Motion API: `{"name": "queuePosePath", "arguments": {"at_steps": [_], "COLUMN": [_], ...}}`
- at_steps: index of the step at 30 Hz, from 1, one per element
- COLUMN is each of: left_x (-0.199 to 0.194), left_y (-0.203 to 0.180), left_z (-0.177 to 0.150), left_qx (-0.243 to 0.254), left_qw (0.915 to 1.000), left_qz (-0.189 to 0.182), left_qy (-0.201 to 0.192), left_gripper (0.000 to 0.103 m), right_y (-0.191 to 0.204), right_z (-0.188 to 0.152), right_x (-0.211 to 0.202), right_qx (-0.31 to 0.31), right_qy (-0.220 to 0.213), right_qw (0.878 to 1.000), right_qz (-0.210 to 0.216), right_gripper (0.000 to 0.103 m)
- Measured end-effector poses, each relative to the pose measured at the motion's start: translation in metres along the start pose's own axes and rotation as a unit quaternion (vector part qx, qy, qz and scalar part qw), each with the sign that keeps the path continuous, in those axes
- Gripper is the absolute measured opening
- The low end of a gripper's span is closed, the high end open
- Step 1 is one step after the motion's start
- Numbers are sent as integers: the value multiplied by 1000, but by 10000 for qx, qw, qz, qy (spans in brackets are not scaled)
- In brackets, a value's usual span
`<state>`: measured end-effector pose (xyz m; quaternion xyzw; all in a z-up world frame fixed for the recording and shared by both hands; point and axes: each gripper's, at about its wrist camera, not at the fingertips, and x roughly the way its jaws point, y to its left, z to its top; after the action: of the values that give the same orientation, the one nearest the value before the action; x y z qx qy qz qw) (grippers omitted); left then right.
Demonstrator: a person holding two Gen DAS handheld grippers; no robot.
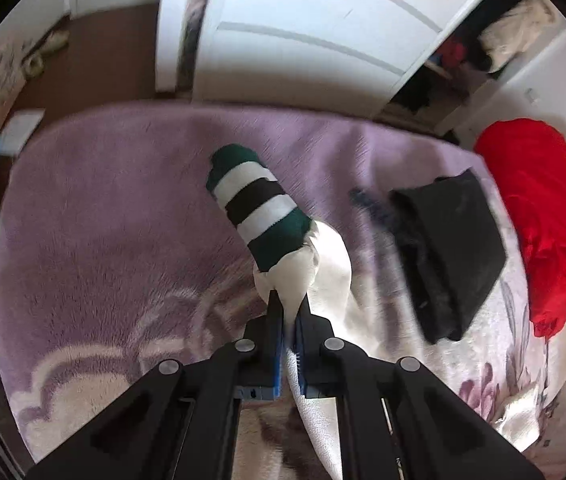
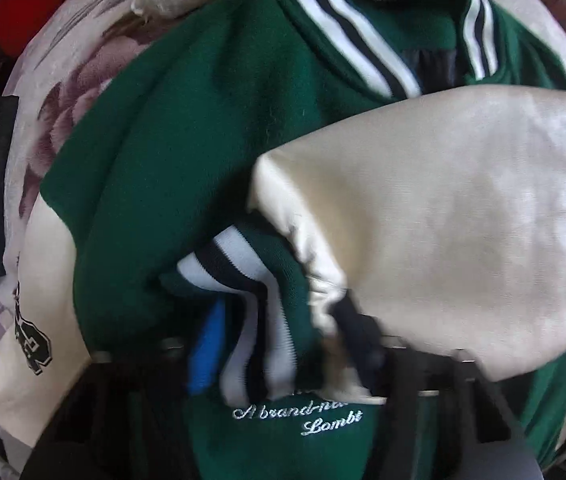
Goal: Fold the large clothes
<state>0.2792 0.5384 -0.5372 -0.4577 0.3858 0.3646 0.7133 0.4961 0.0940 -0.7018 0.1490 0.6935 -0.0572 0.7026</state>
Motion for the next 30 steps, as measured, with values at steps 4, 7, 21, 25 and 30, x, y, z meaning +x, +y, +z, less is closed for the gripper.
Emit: {"name": "queuePosePath", "arguments": {"at_steps": [4, 7, 21, 25, 30], "left_x": [13, 14, -8, 21, 51], "left_y": [55, 80, 84, 69, 57], "left_z": [-16, -36, -81, -81, -60], "left_qx": [-507, -666, -801, -887, -1150], "left_qw": [9970, 9928, 9827, 9823, 9852], "left_qz": [-96, -116, -976, -917, -624], "left_qy": [582, 993, 1351, 1373, 1105], "left_gripper": [10, 25, 60, 60, 56], "right_y": [2, 18, -17, 43, 44], "right_z": [-12, -22, -33, -19, -18], "right_x": [-24, -16, -52, 24, -2], "right_qx": [130, -102, -231, -615, -802], "right_qy": [-52, 258, 21, 1029, 674], "right_qw": [9978, 9963, 9869, 9871, 9877], "right_qz": [652, 809, 1599, 1064, 1158], "right_gripper": [26, 32, 70, 72, 74]}}
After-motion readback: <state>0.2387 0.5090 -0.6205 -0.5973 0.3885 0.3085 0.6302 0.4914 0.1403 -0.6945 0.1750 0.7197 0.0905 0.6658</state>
